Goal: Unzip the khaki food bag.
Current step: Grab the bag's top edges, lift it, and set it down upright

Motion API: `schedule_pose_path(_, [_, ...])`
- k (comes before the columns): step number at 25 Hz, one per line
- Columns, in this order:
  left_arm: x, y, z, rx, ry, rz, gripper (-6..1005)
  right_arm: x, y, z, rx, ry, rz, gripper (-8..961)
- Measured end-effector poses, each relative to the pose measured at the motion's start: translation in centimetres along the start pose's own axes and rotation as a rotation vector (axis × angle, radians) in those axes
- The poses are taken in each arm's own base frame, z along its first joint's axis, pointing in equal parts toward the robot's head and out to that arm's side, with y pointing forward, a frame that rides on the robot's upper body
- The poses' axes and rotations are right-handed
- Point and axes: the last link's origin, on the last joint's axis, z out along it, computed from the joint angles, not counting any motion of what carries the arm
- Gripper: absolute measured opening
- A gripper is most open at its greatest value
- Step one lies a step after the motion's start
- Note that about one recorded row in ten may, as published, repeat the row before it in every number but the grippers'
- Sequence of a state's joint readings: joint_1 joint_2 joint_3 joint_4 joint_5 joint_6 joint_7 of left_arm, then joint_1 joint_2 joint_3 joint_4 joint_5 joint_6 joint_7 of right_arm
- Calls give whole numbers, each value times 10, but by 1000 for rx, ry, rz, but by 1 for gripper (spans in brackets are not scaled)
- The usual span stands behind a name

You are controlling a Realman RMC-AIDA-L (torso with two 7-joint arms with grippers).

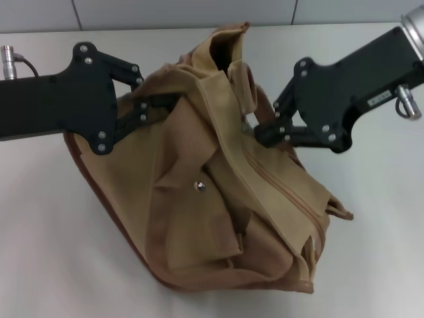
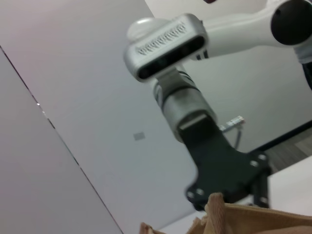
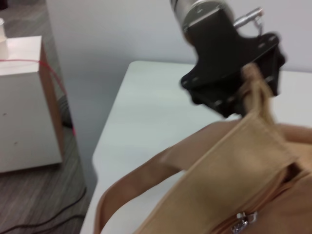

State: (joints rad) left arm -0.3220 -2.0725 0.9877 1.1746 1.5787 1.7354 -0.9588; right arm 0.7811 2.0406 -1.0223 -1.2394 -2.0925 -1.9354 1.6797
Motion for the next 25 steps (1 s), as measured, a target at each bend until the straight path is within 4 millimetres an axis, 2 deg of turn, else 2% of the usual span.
schedule_pose_path(3, [1, -1, 0, 13, 8, 1, 76, 3, 4, 6, -25, 40, -2, 2])
schedule_pose_path(9, [0, -4, 2, 28, 9, -2, 76, 7, 11, 13, -60, 91, 1, 2])
schedule_pose_path(17, [1, -8, 2, 53, 21, 0, 77, 21, 25, 9, -127, 164, 42, 2])
schedule_pose_path(25, [1, -12, 2, 79, 17, 2, 77, 26, 33, 10, -182, 210, 55, 2])
